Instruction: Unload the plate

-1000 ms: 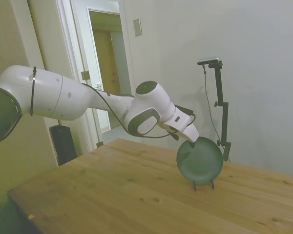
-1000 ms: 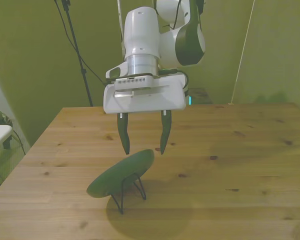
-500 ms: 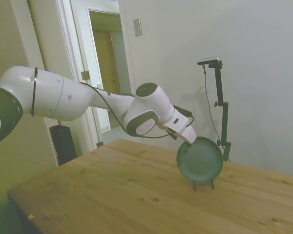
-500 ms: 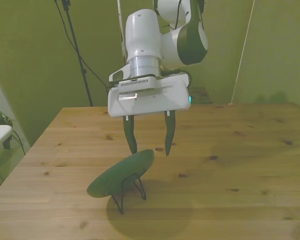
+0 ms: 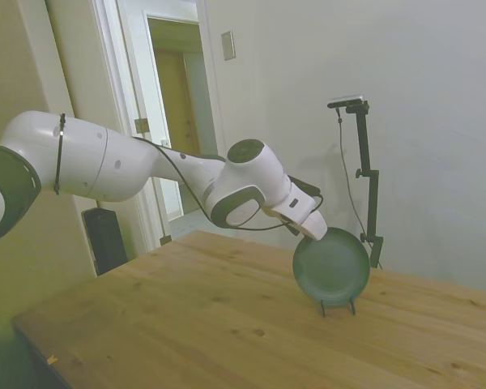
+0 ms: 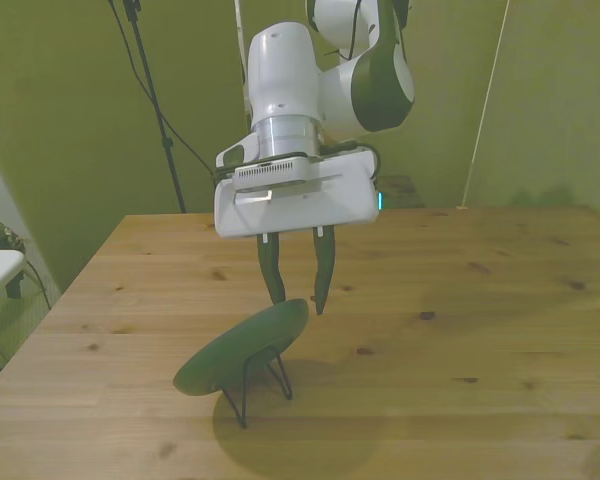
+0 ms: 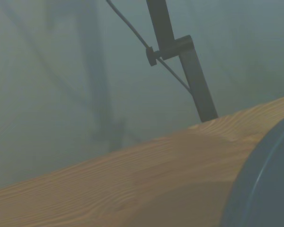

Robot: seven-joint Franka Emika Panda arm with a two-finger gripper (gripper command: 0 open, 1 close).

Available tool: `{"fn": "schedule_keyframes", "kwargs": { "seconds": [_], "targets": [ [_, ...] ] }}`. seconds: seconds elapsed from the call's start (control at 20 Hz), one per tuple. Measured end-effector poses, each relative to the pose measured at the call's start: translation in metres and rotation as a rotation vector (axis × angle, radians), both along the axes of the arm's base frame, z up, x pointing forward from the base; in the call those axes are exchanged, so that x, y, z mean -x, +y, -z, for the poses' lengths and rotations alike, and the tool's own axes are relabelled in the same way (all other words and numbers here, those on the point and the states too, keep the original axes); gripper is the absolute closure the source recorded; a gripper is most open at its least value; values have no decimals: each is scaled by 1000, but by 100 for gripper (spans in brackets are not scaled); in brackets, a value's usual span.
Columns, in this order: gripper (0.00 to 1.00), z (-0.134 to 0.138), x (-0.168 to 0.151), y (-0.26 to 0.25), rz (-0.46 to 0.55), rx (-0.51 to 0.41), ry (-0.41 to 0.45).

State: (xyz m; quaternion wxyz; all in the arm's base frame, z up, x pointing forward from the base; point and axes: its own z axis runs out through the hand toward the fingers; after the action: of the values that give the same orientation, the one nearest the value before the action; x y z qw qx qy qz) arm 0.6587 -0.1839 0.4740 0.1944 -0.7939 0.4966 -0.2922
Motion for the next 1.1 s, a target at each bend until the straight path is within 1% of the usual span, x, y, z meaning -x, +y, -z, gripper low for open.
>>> {"fn": "schedule_keyframes", "kwargs": {
  "seconds": [0.45,0.65,0.9,1.1],
  "targets": [
    [100,-3,0,0,-2,-1,-5],
    [100,-11,2,1,-4,-4,-17],
    [100,-32,7,5,-15,-10,-46],
    [100,-70,16,24,-46,-9,-92]
  ]
}}
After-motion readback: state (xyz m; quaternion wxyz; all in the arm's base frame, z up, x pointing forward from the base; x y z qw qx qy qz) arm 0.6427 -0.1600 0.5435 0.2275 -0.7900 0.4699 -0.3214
